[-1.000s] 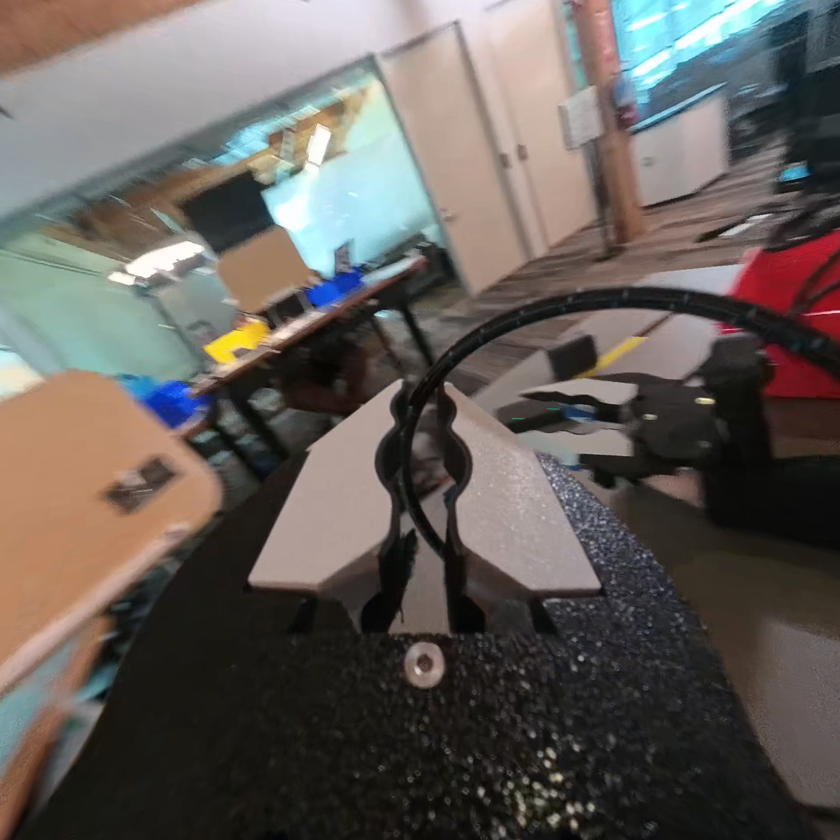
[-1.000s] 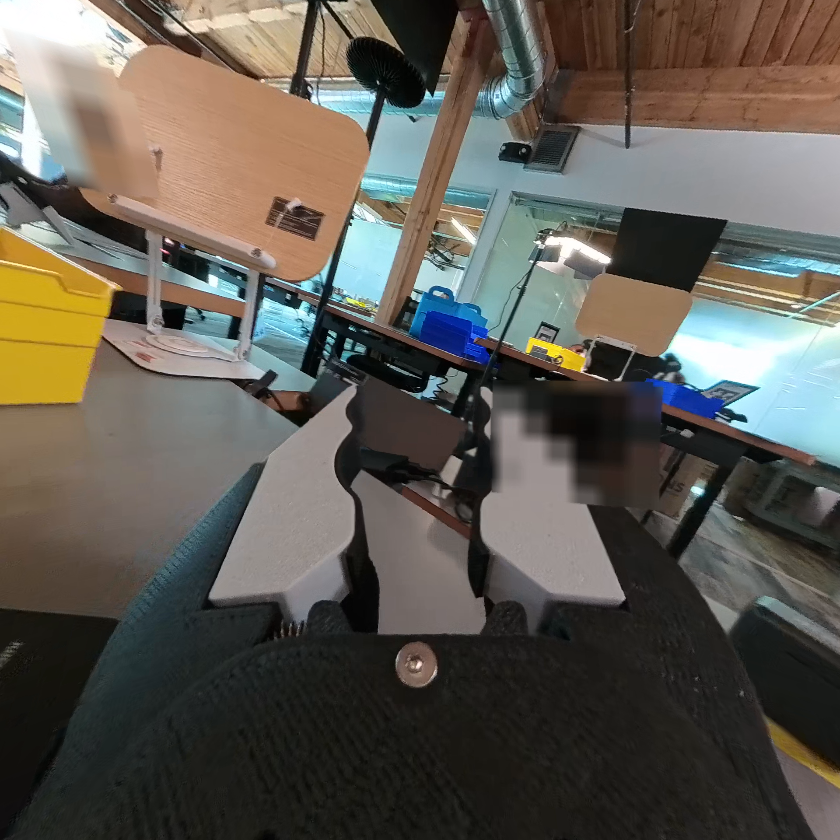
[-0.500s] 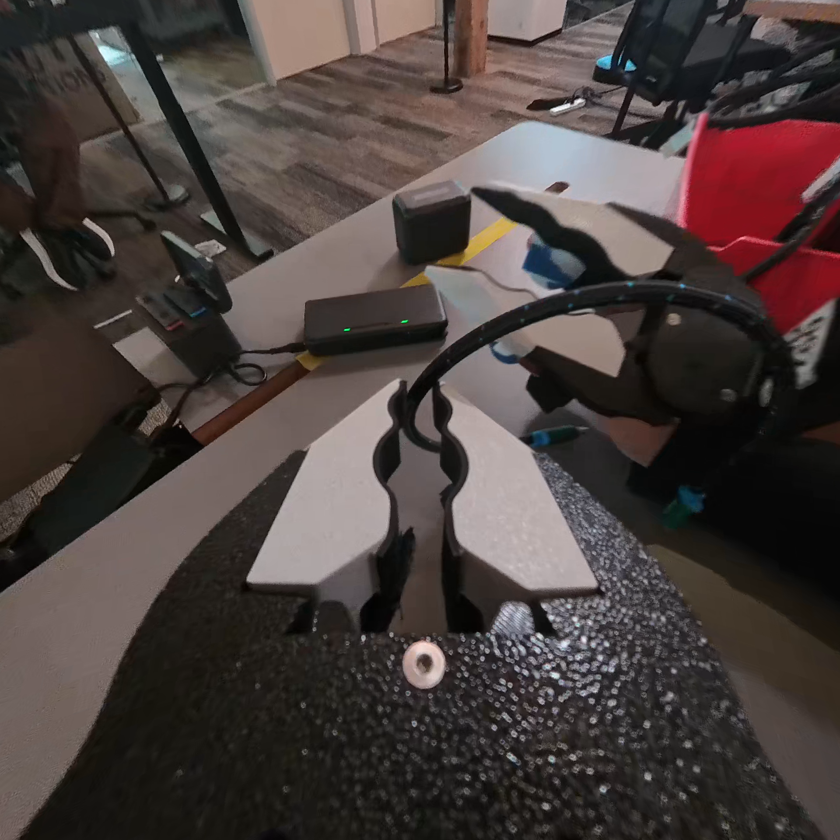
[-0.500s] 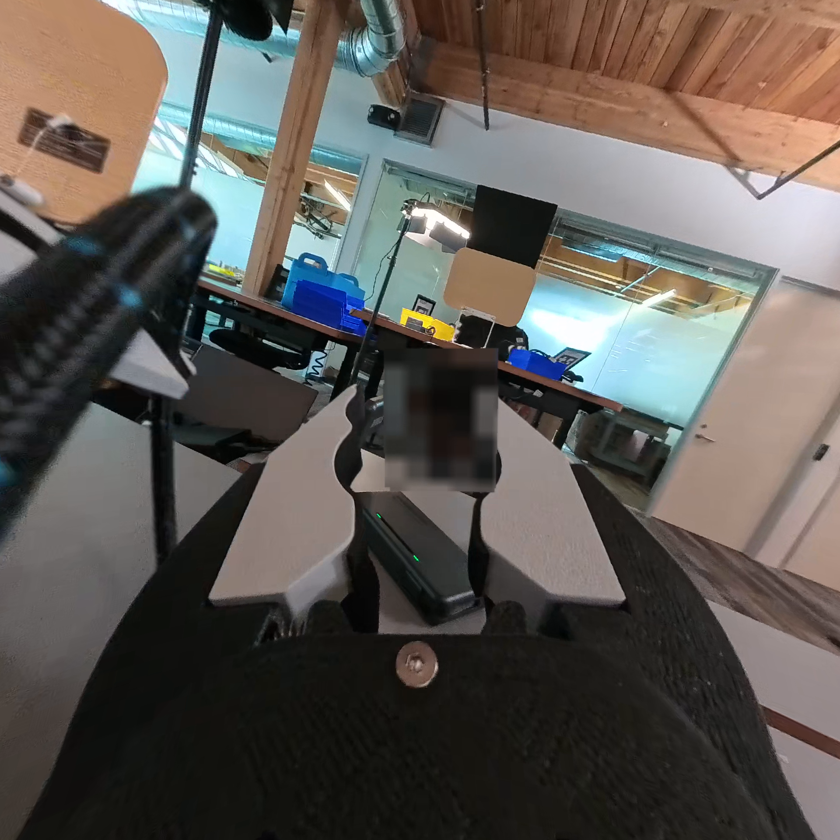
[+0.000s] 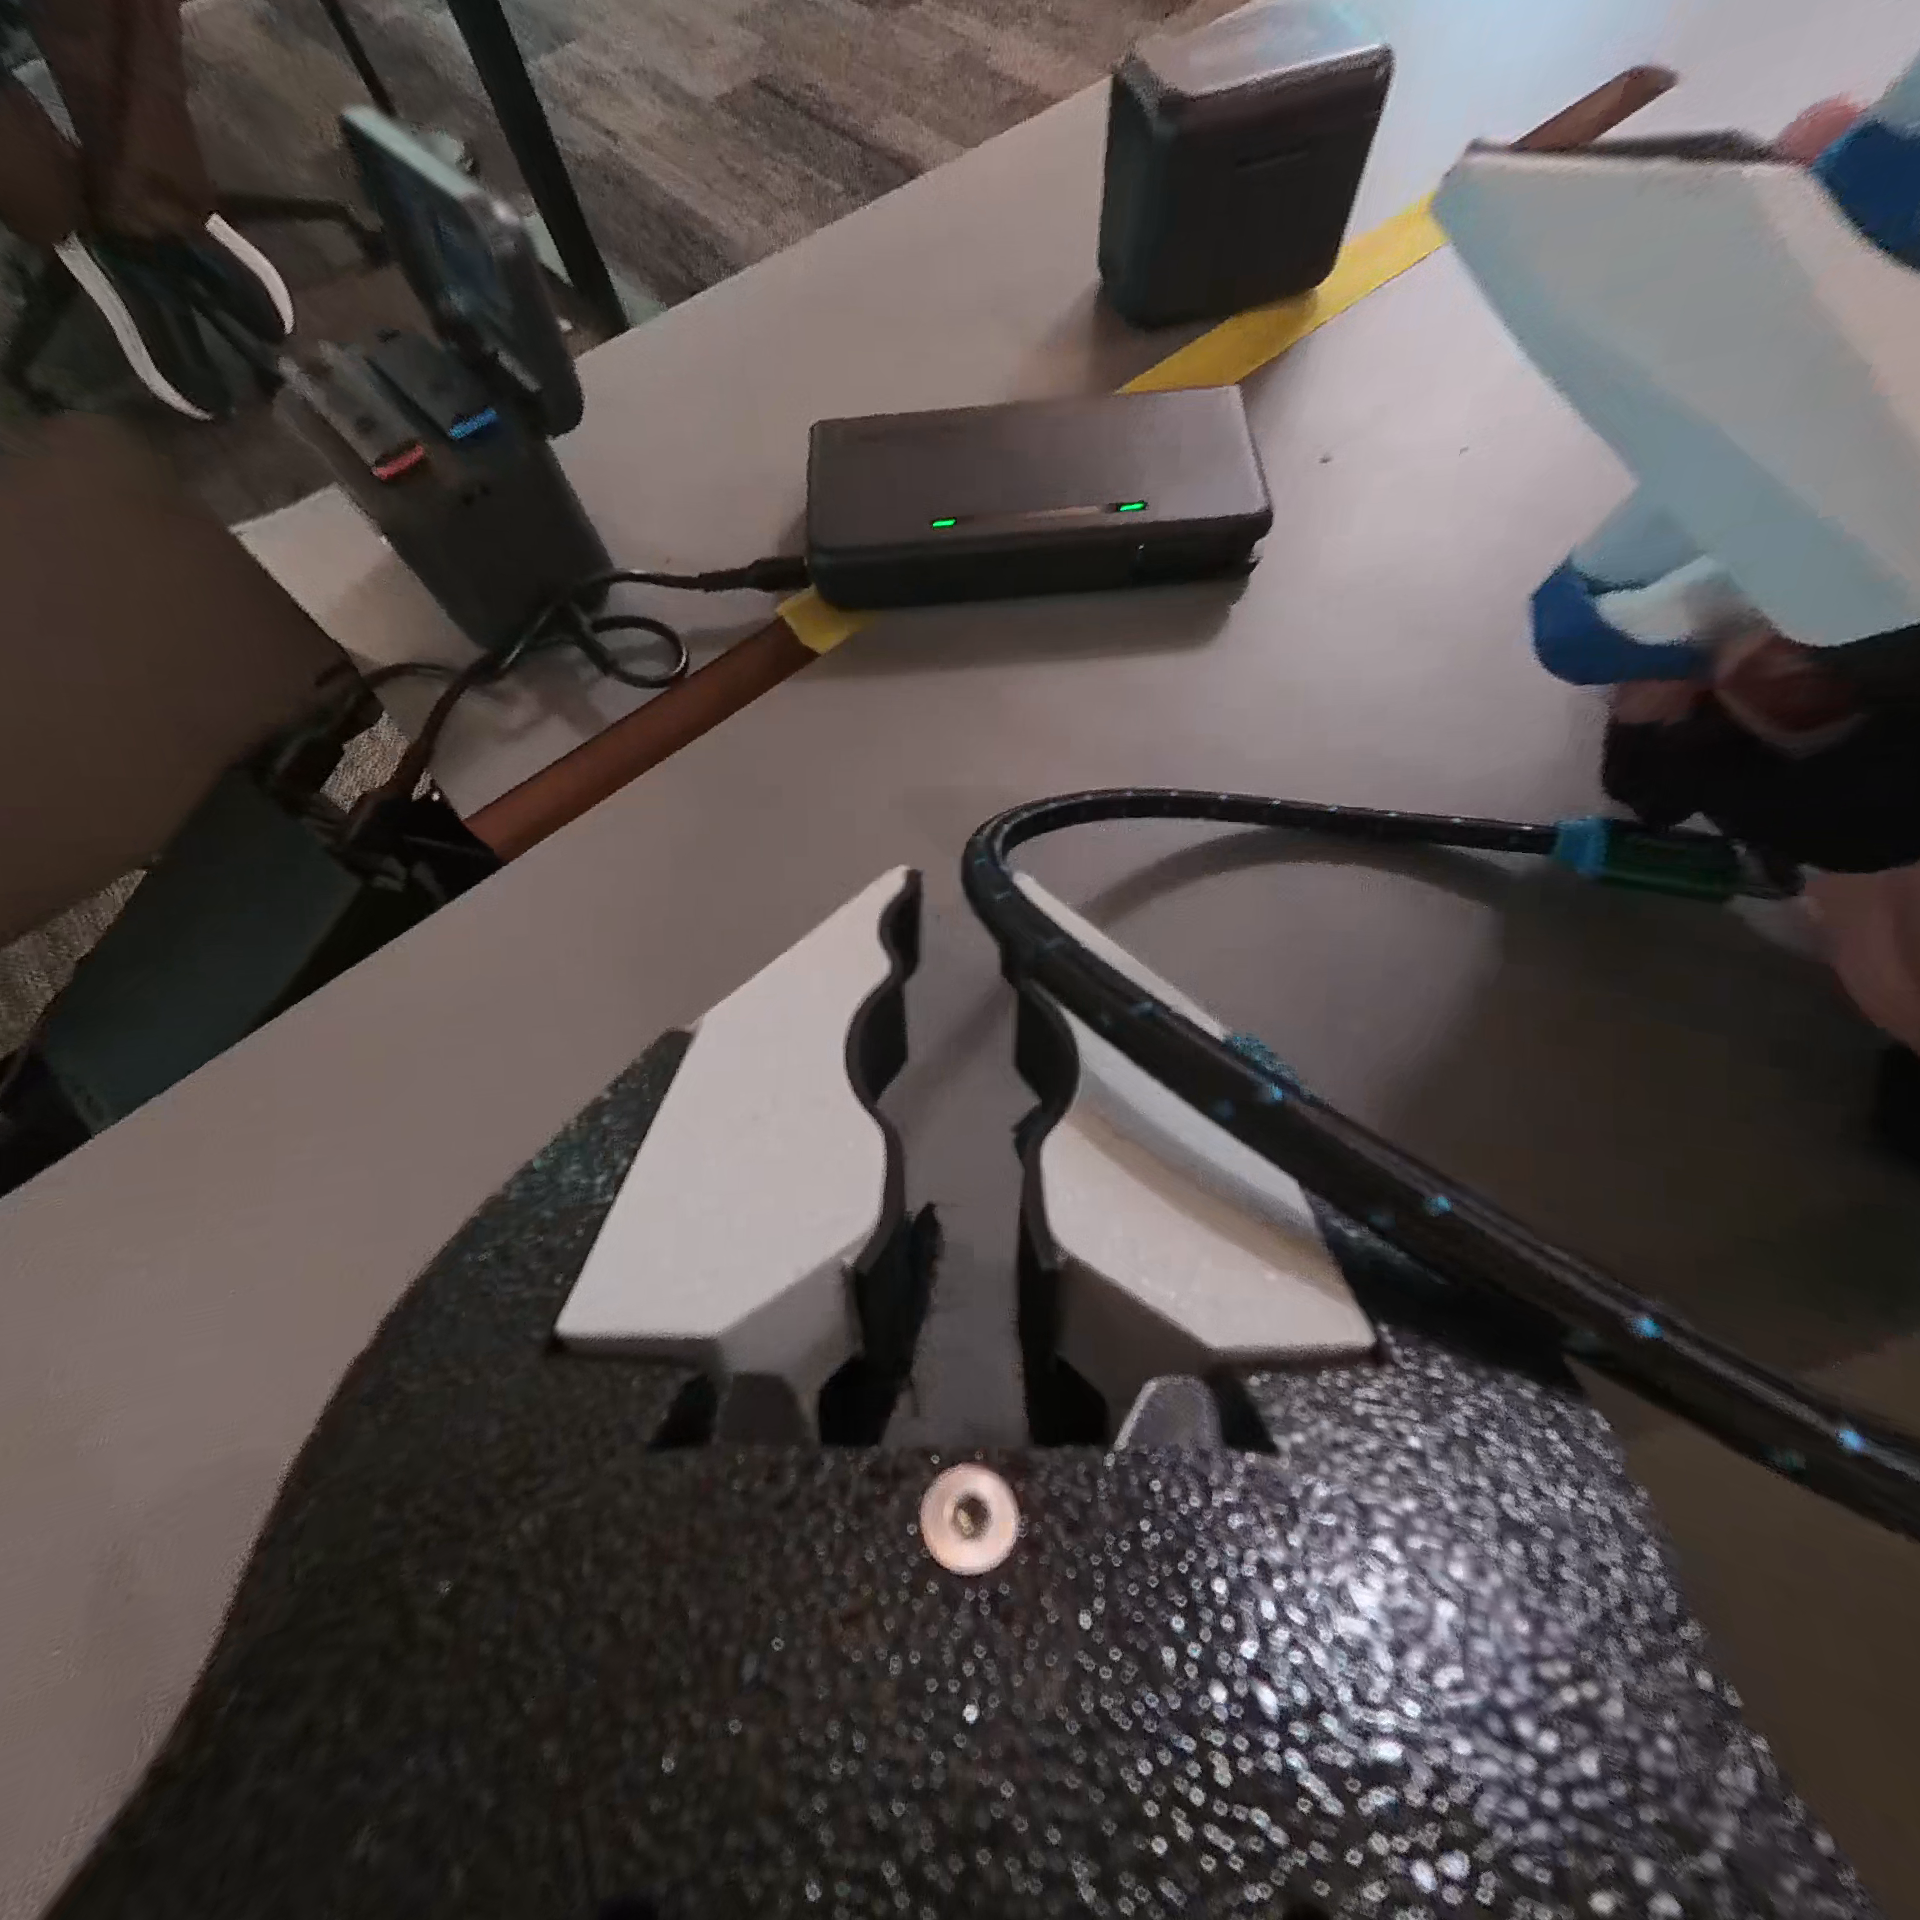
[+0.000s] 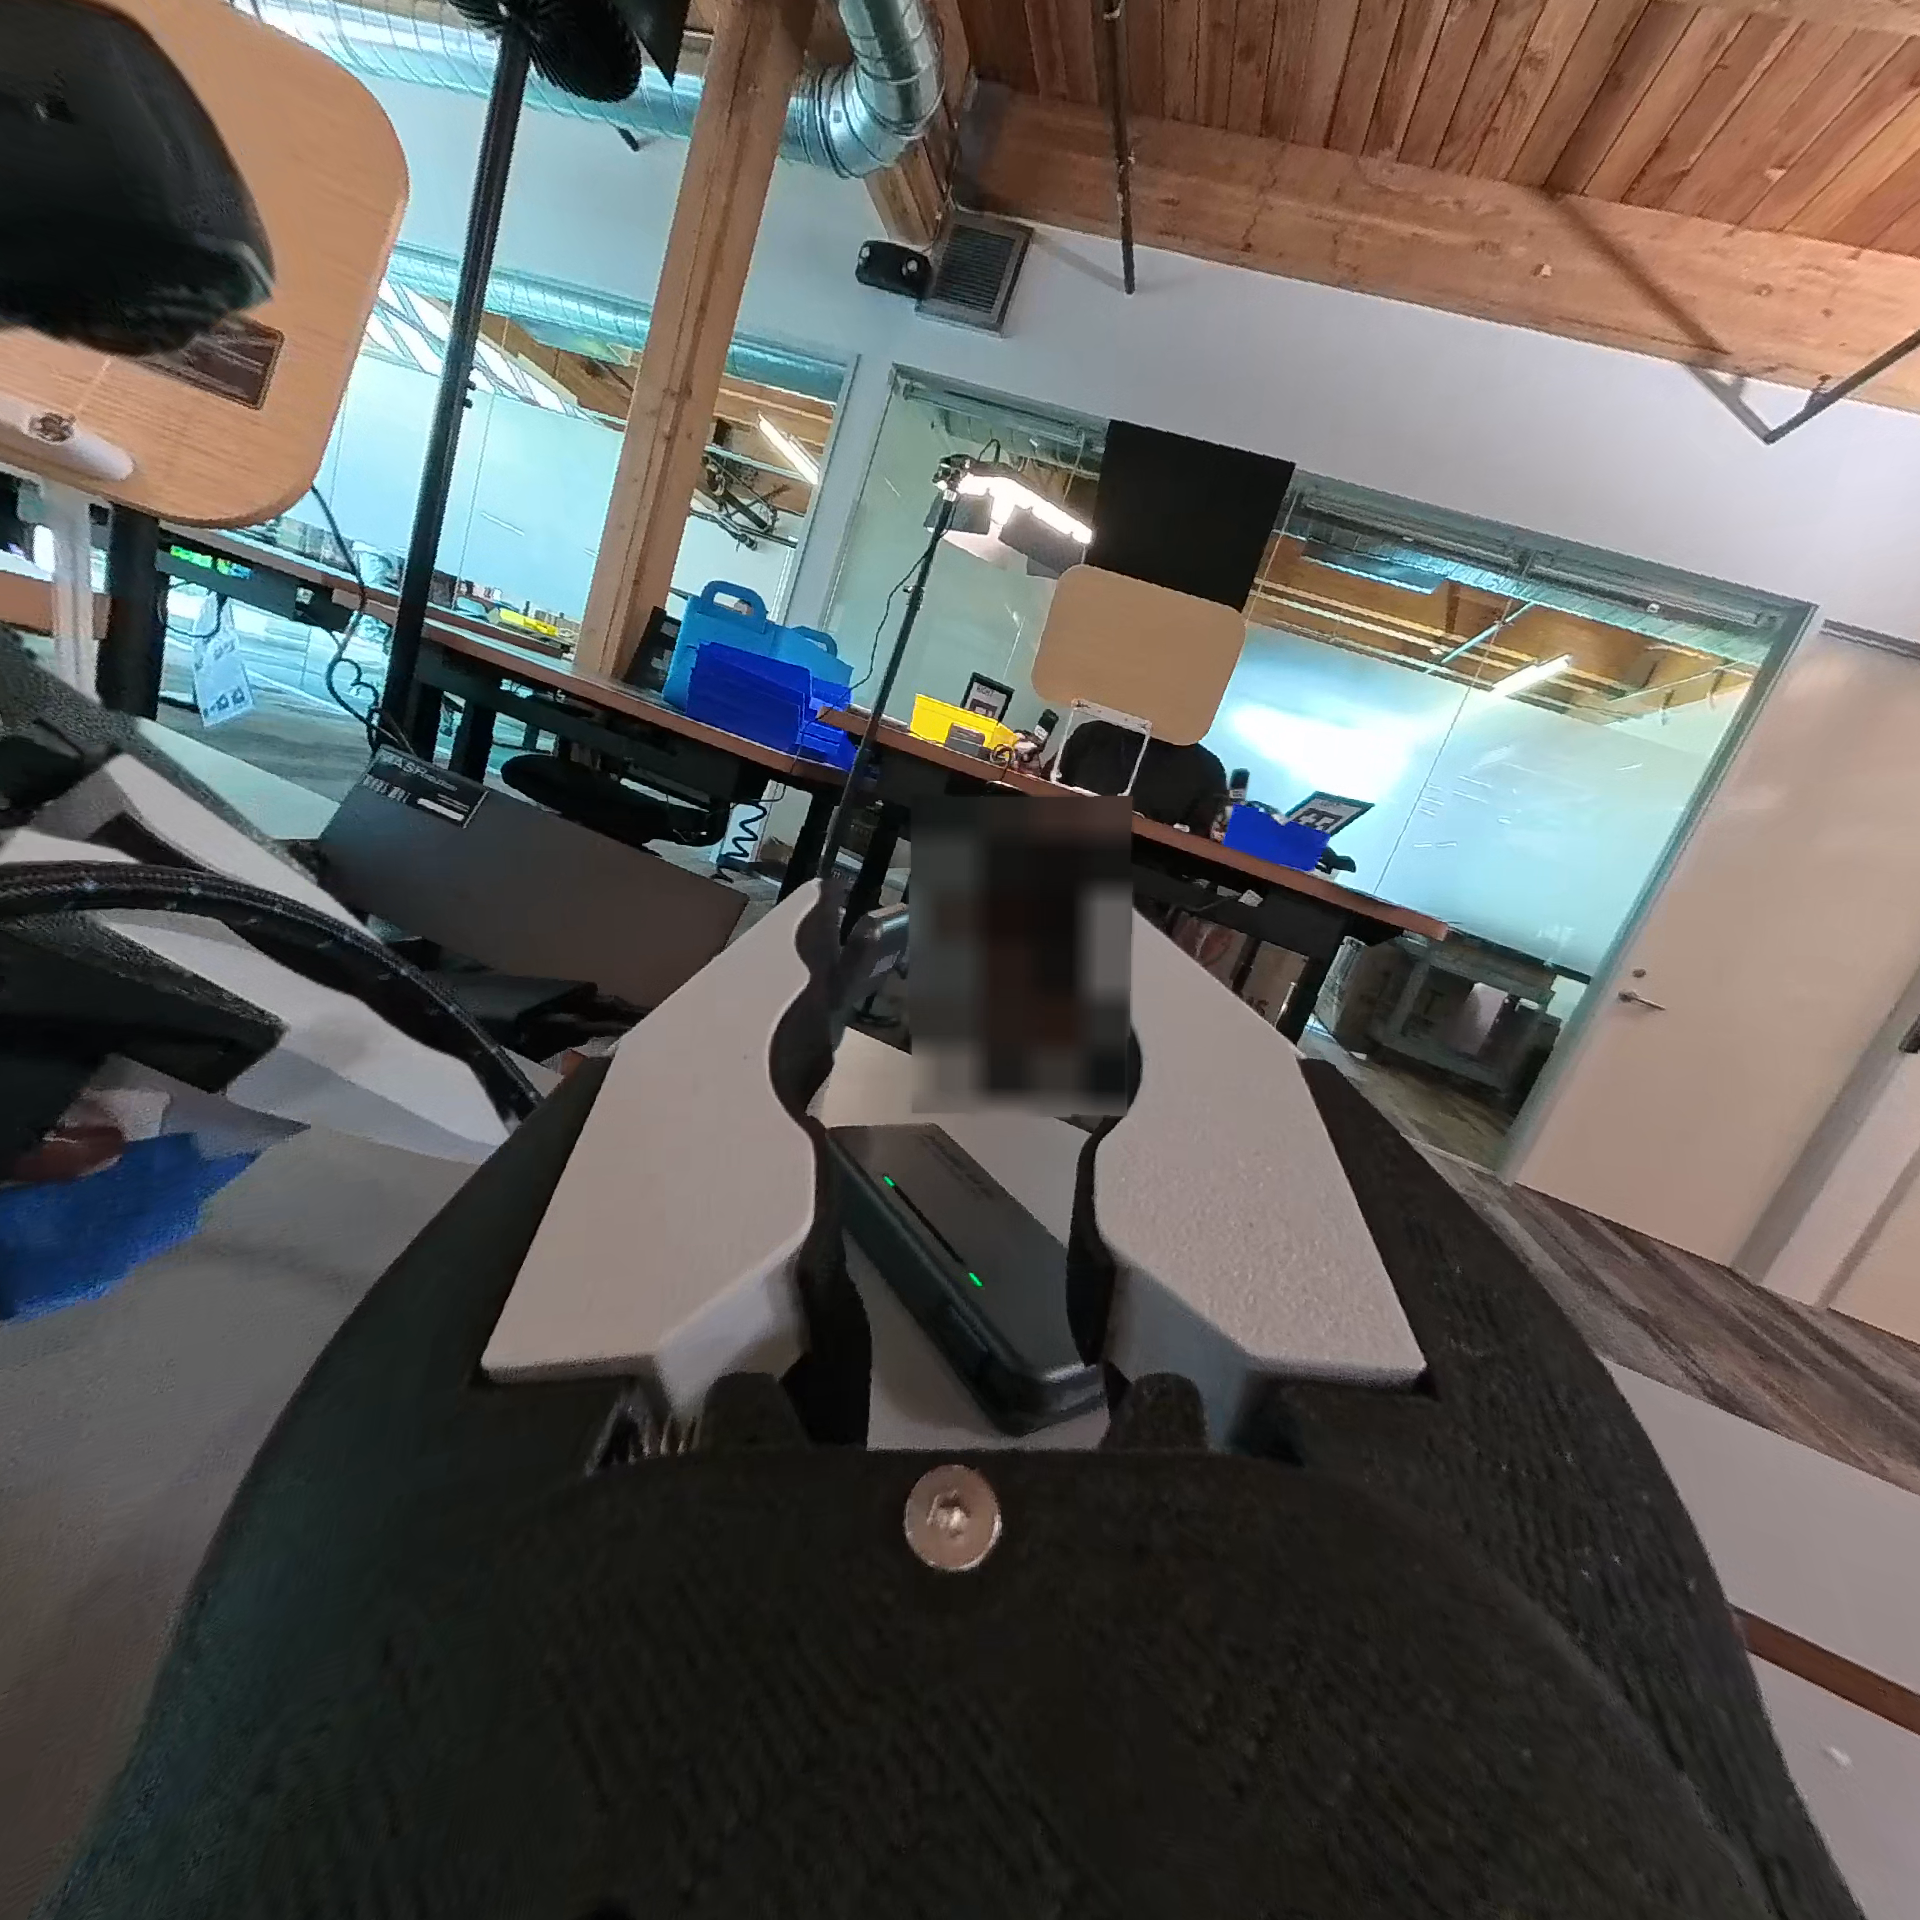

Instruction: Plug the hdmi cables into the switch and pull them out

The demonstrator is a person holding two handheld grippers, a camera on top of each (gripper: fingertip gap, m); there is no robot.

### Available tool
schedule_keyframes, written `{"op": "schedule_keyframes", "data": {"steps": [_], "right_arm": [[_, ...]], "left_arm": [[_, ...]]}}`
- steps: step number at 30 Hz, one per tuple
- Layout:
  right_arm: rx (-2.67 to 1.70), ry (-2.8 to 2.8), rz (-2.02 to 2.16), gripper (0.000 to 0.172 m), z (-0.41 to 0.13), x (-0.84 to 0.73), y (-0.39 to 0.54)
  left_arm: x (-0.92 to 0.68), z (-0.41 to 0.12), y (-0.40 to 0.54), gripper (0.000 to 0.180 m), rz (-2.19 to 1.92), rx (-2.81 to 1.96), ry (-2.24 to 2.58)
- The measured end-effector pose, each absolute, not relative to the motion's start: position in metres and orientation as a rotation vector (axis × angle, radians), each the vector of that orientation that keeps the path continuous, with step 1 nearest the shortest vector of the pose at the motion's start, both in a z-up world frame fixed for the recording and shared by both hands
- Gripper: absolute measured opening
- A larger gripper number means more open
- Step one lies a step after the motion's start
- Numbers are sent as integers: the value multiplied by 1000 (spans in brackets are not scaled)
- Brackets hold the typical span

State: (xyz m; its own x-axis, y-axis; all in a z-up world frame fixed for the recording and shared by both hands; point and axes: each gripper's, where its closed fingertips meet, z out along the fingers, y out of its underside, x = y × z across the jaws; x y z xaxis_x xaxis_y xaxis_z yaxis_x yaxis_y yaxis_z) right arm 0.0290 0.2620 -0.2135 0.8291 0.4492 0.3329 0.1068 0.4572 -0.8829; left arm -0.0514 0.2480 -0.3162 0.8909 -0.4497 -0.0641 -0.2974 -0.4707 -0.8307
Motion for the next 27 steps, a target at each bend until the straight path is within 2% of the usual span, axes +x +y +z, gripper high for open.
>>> {"op": "schedule_keyframes", "data": {"steps": [6,9,16,19,23,27], "right_arm": [[-1085,-589,220,44,-214,28,261],[-1084,-593,215,44,-214,28,262],[-1071,-635,179,44,-218,24,259],[-1056,-682,137,39,-221,24,251],[-1046,-664,137,37,-217,35,226],[-1054,-758,110,32,-227,35,188]], "left_arm": [[-82,-312,227,83,-215,-2093,375],[-105,-298,202,98,-261,-2034,280],[-136,-272,126,93,-157,-1784,229],[-150,-276,104,79,55,-1708,286],[-135,-278,88,63,97,-1638,455],[-129,-273,85,59,57,-1621,473]]}}
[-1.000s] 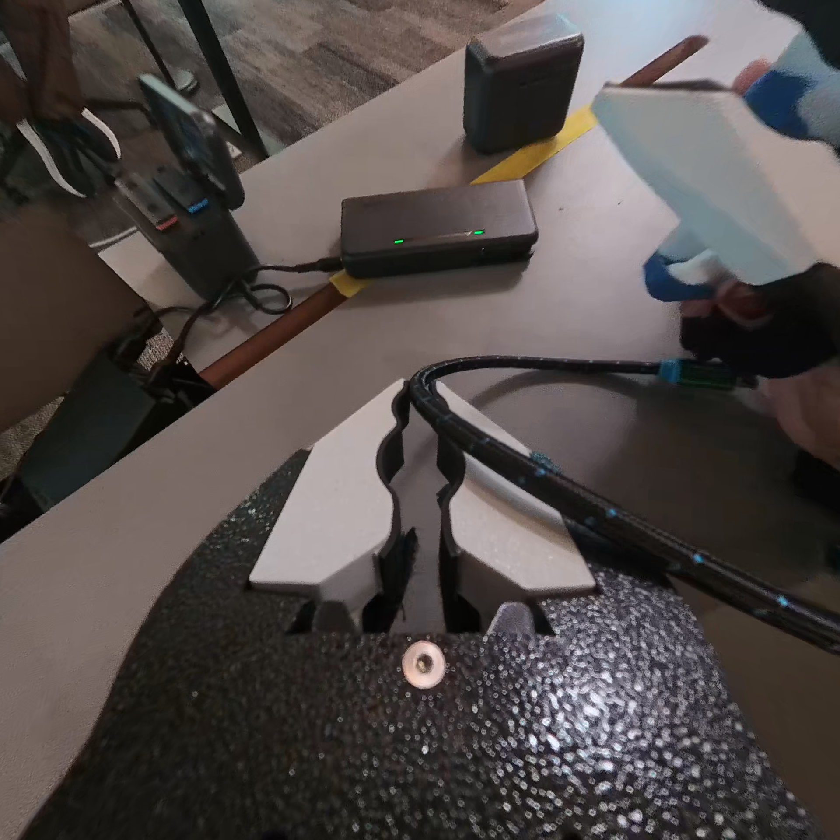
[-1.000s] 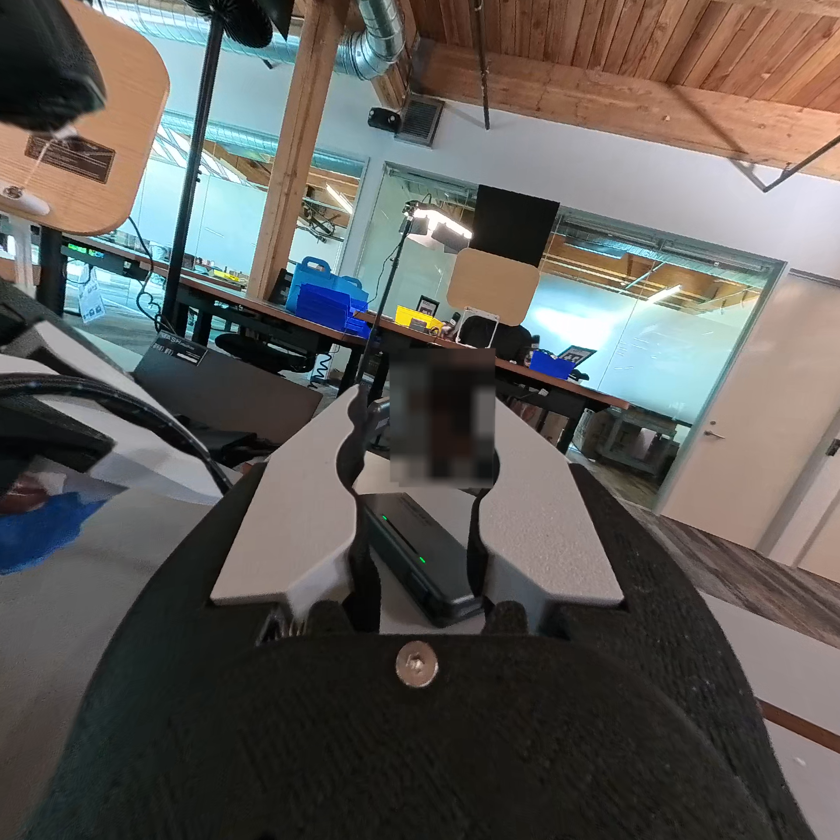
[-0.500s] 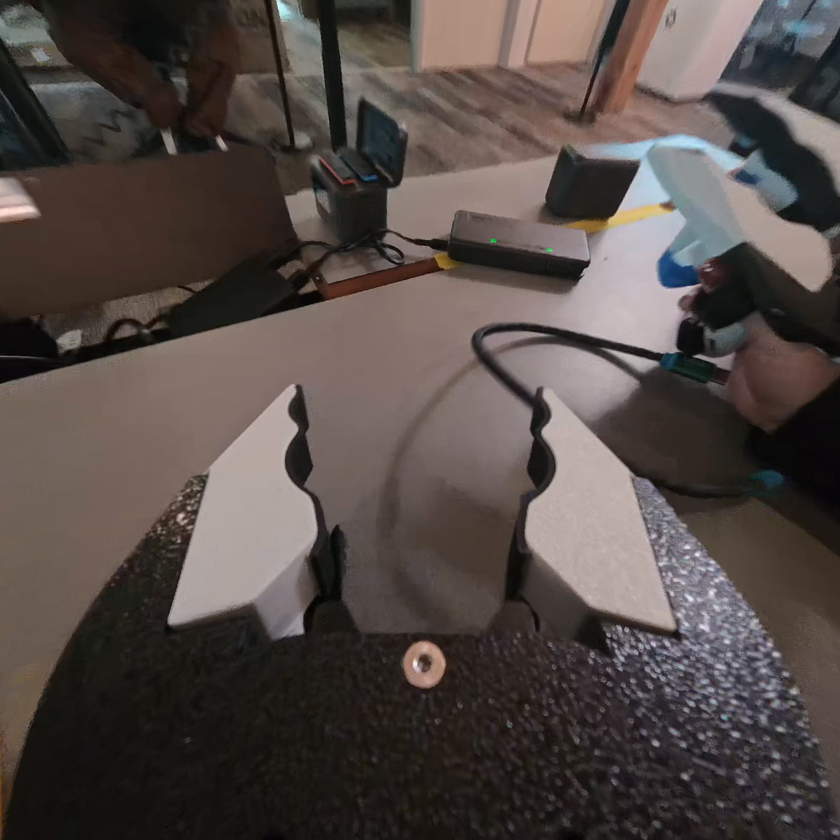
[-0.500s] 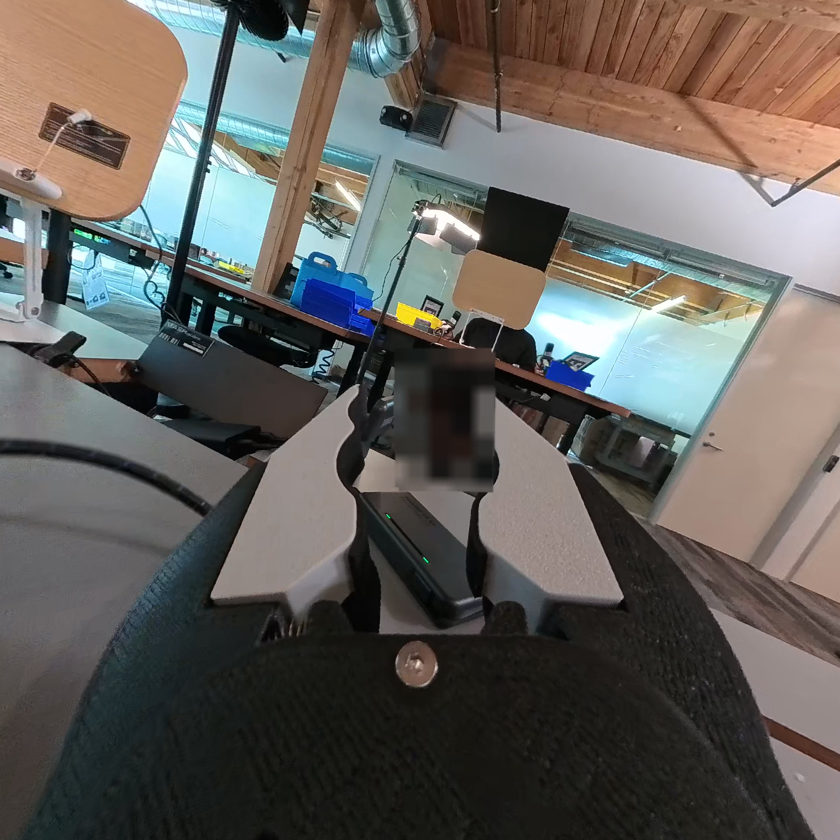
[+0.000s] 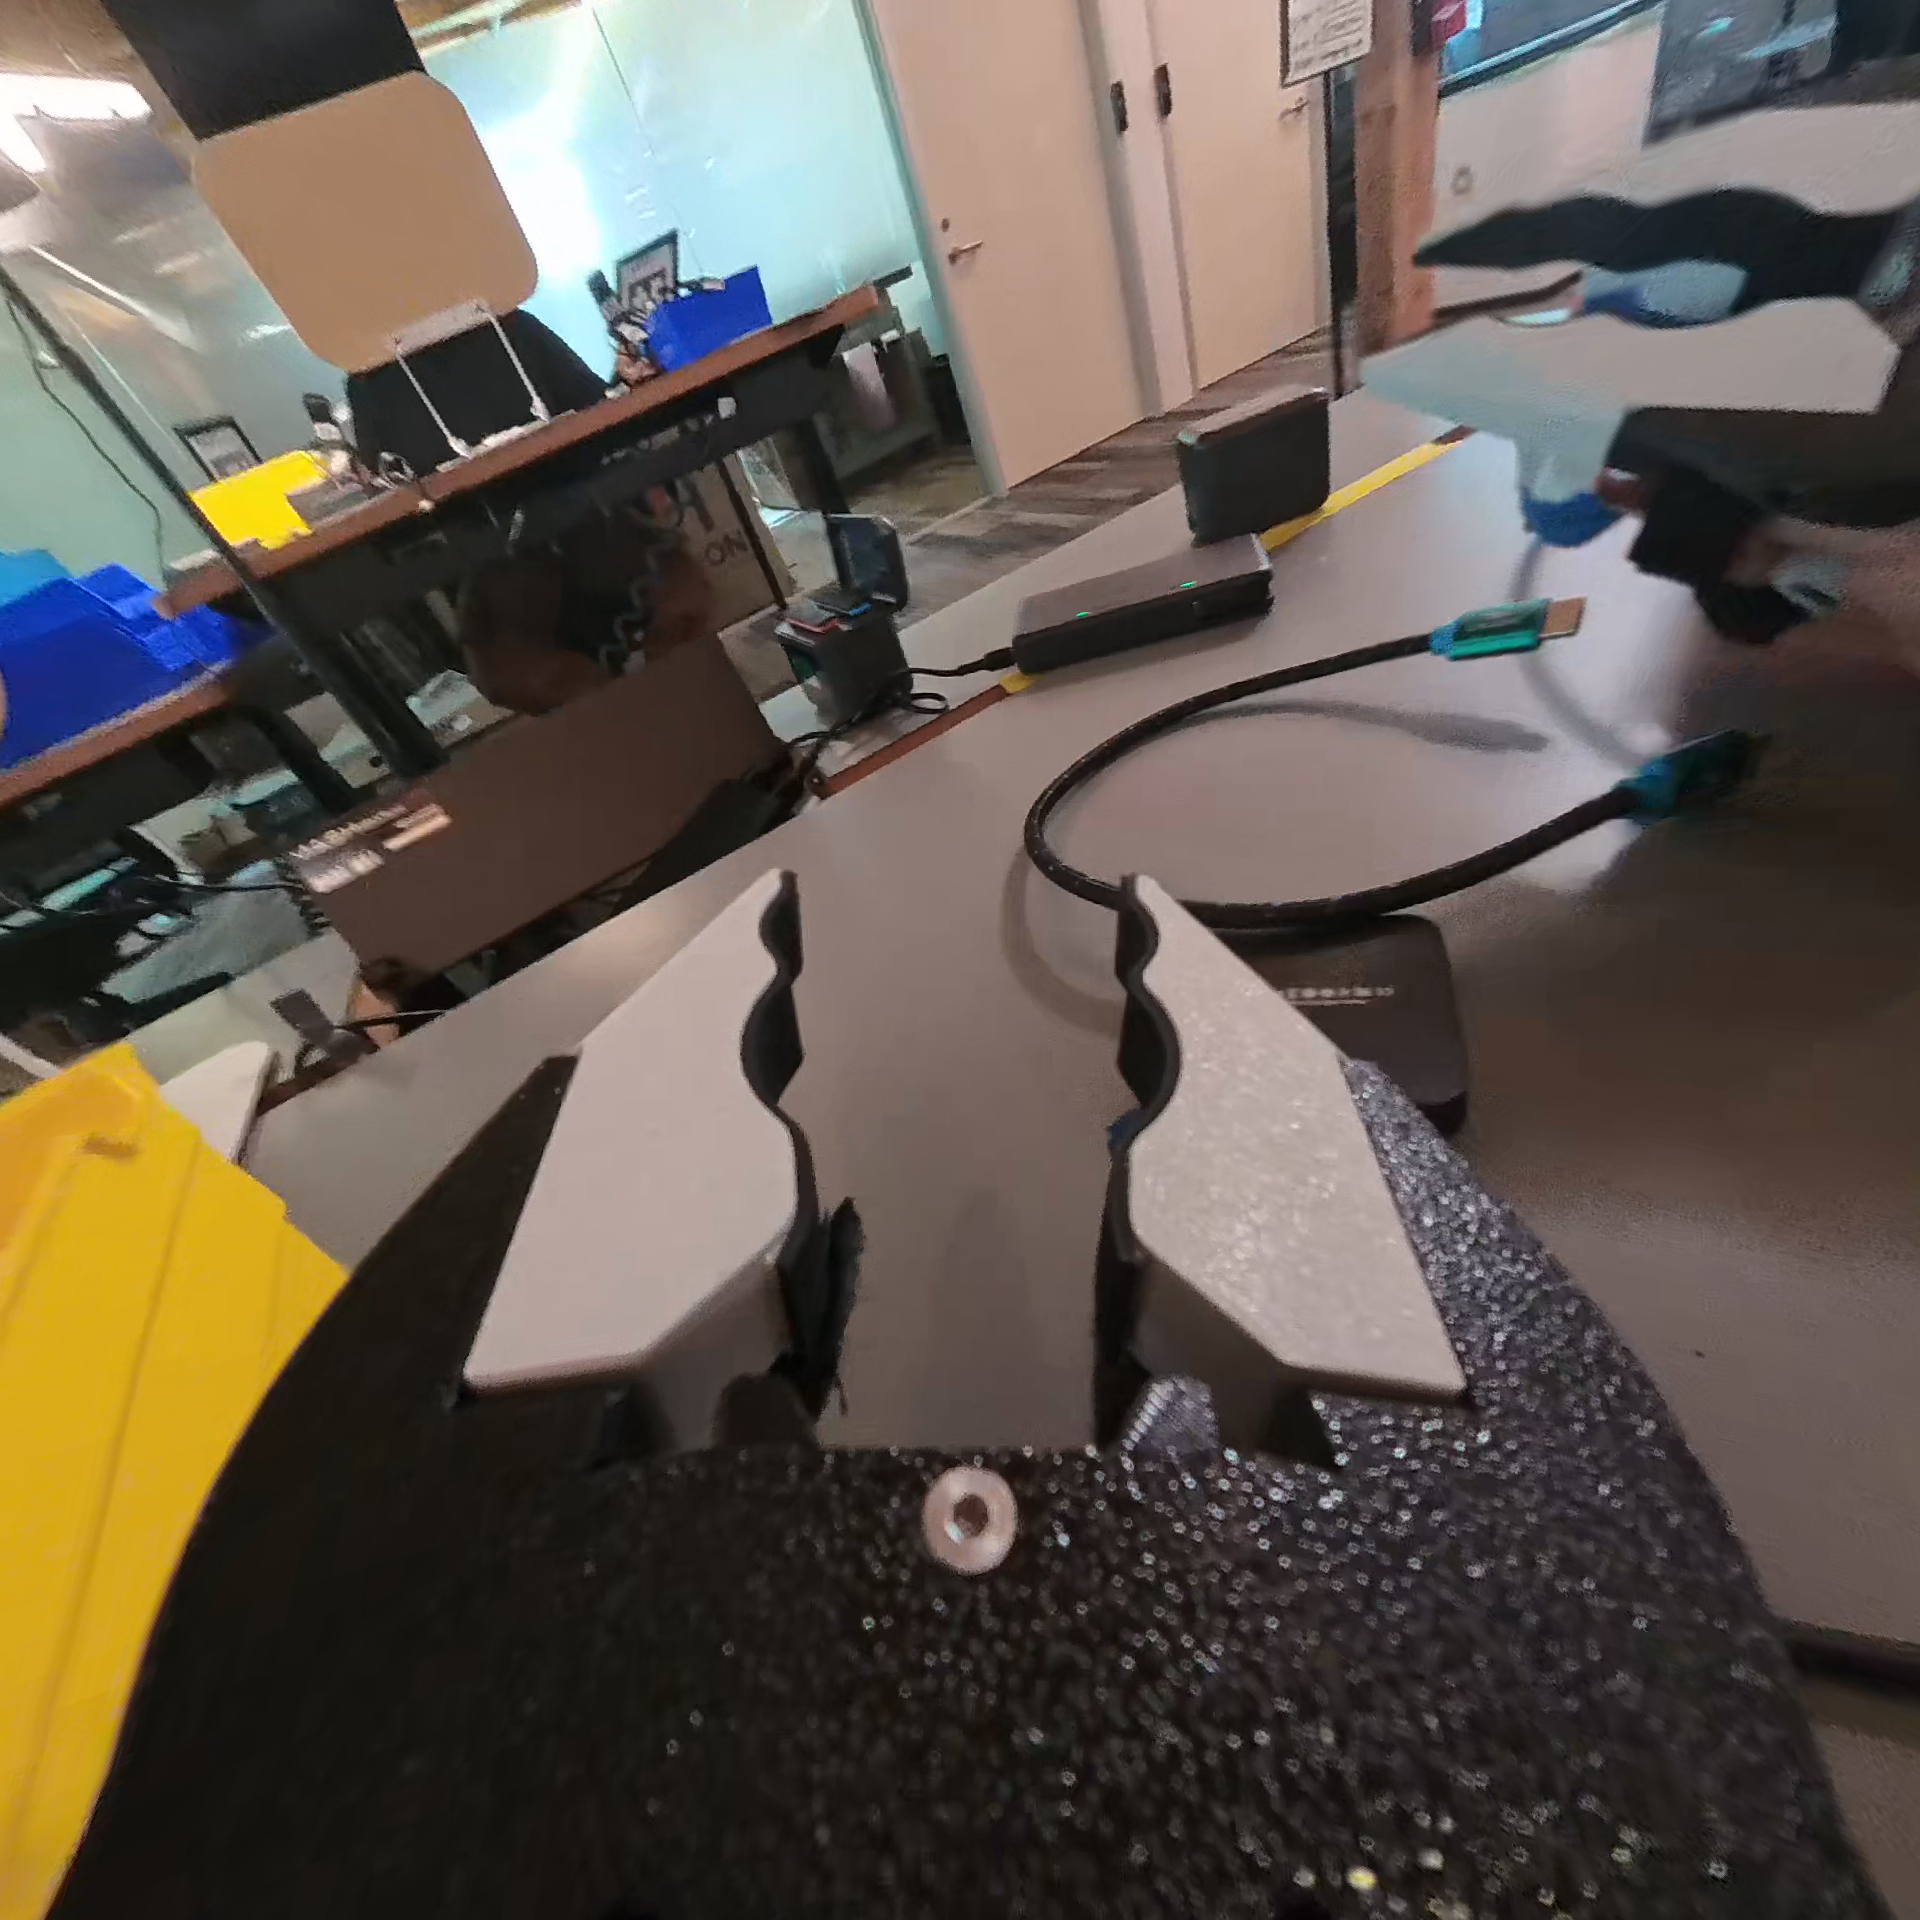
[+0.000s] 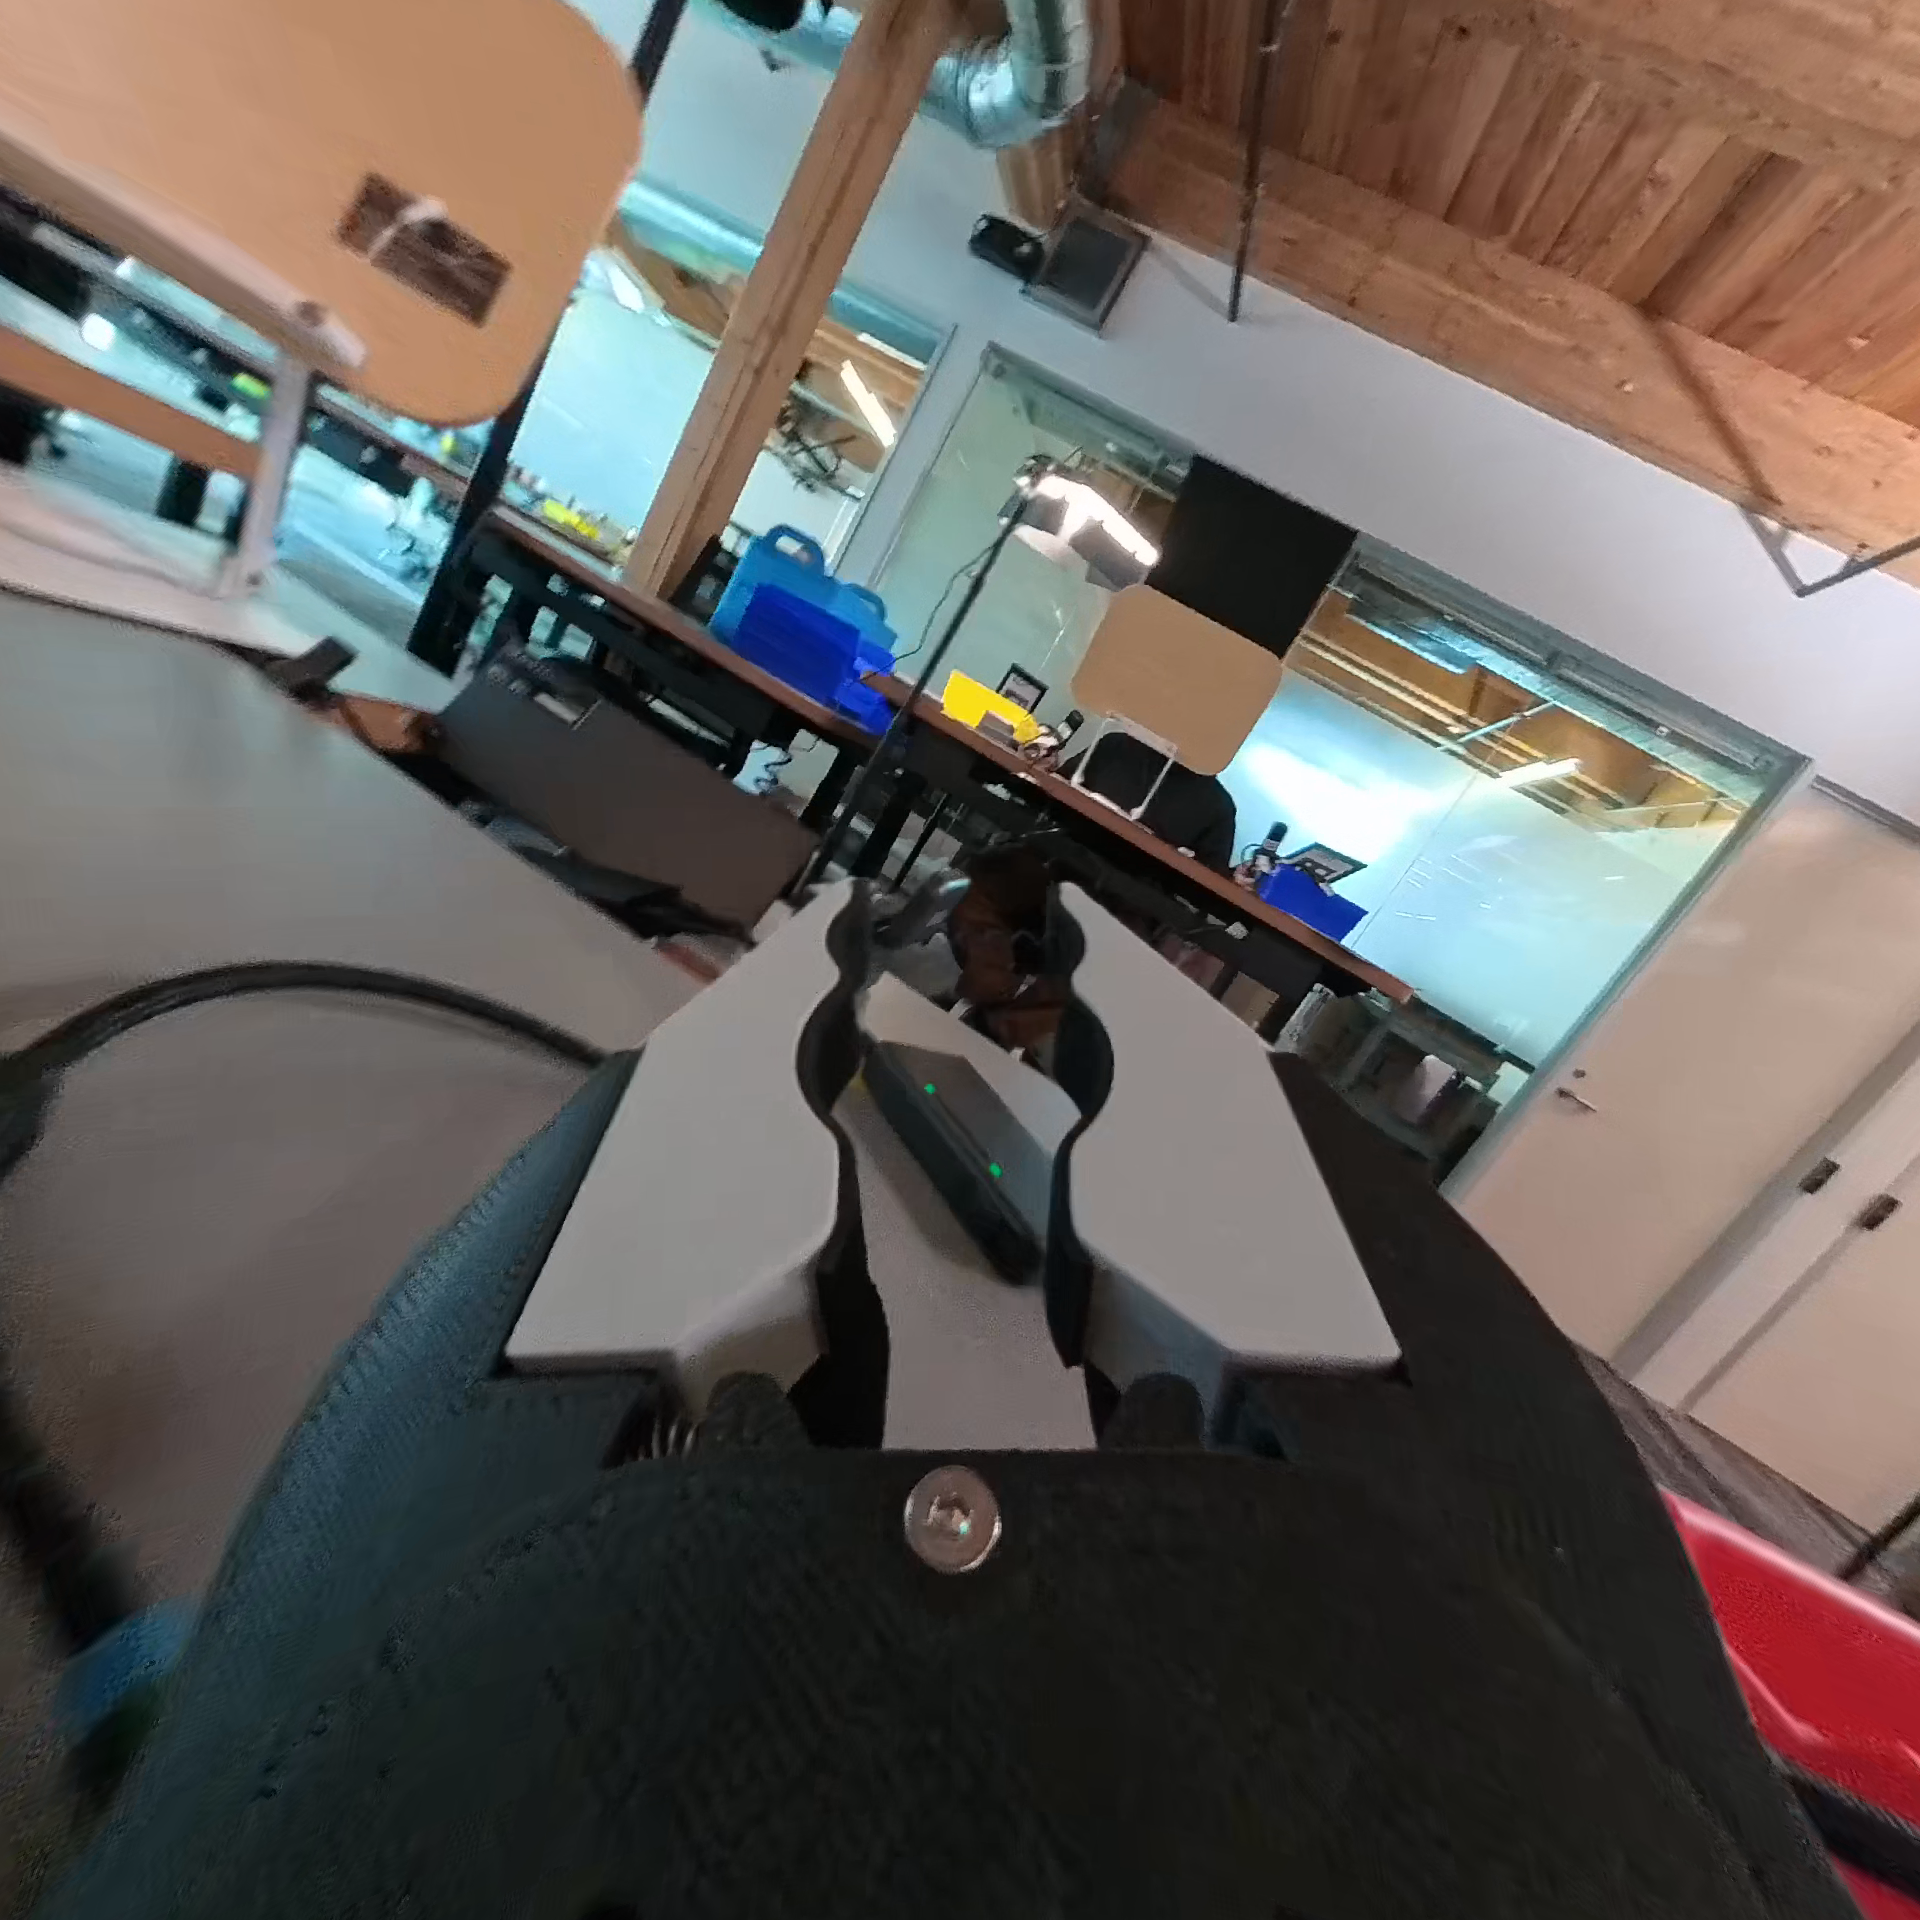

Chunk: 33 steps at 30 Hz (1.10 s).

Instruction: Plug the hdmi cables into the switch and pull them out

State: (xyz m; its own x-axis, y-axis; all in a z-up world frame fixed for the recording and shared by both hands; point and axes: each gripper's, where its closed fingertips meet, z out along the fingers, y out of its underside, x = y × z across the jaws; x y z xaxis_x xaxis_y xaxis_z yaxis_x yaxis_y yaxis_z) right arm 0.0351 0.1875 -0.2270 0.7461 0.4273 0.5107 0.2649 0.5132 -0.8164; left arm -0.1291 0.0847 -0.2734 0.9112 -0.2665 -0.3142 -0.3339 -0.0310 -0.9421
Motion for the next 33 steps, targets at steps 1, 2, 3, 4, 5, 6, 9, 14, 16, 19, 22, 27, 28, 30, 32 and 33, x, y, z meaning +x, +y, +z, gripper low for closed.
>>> {"op": "schedule_keyframes", "data": {"steps": [1,2,3,4,5,6,9,14,16,19,22,27,28,30,32,33], "right_arm": [[-1066,-786,107,26,-231,36,178],[-1081,-817,109,19,-236,37,168],[-1101,-862,127,13,-242,37,158],[-1133,-932,167,8,-252,34,148],[-1179,-1023,217,8,-264,30,137],[-1234,-1123,253,8,-277,27,126],[-1413,-1342,260,17,-307,28,107],[-1375,-1427,270,20,-299,10,89],[-1400,-1448,359,23,-302,1,81],[-1393,-1483,467,26,-308,-10,68],[-1350,-1534,446,28,-313,-16,60],[-1227,-1547,367,30,-309,-26,55],[-1178,-1551,320,31,-308,-27,56],[-1058,-1577,219,30,-309,-28,56],[-980,-1628,179,30,-317,-30,52],[-954,-1636,170,32,-320,-31,51]], "left_arm": [[-127,-275,85,59,15,-1636,469],[-124,-278,85,59,-31,-1653,467],[-122,-279,84,59,-70,-1666,469],[-119,-279,84,59,-98,-1673,473],[-117,-280,84,59,-115,-1678,478],[-115,-281,84,59,-126,-1684,486],[-103,-291,82,64,-188,-1734,545],[-70,-325,73,86,-413,-1961,634],[-68,-337,71,85,-382,-2027,680],[-65,-345,69,72,-334,-2059,747],[-63,-352,72,66,-286,-2081,786],[-64,-353,72,64,-391,-2123,748],[-64,-351,69,65,-452,-2132,728],[-62,-345,64,64,-626,-2140,661],[-63,-335,60,64,-802,-2114,574],[-64,-330,57,64,-897,-2100,535]]}}
